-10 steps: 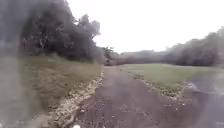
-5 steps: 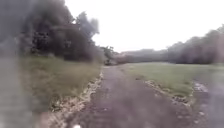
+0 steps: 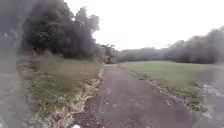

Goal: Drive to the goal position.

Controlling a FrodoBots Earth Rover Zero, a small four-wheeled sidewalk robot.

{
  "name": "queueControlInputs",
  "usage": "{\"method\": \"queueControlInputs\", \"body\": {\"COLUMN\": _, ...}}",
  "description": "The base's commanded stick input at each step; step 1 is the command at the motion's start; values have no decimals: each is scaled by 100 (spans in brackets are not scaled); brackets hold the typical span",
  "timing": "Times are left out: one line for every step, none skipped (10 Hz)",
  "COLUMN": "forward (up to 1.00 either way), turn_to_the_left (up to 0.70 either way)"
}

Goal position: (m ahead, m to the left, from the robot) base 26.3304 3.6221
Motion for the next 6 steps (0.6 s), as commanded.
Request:
{"method": "queueControlInputs", "body": {"forward": 85, "turn_to_the_left": -2}}
{"method": "queueControlInputs", "body": {"forward": 85, "turn_to_the_left": 0}}
{"method": "queueControlInputs", "body": {"forward": 85, "turn_to_the_left": 0}}
{"method": "queueControlInputs", "body": {"forward": 85, "turn_to_the_left": 0}}
{"method": "queueControlInputs", "body": {"forward": 85, "turn_to_the_left": 0}}
{"method": "queueControlInputs", "body": {"forward": 85, "turn_to_the_left": 0}}
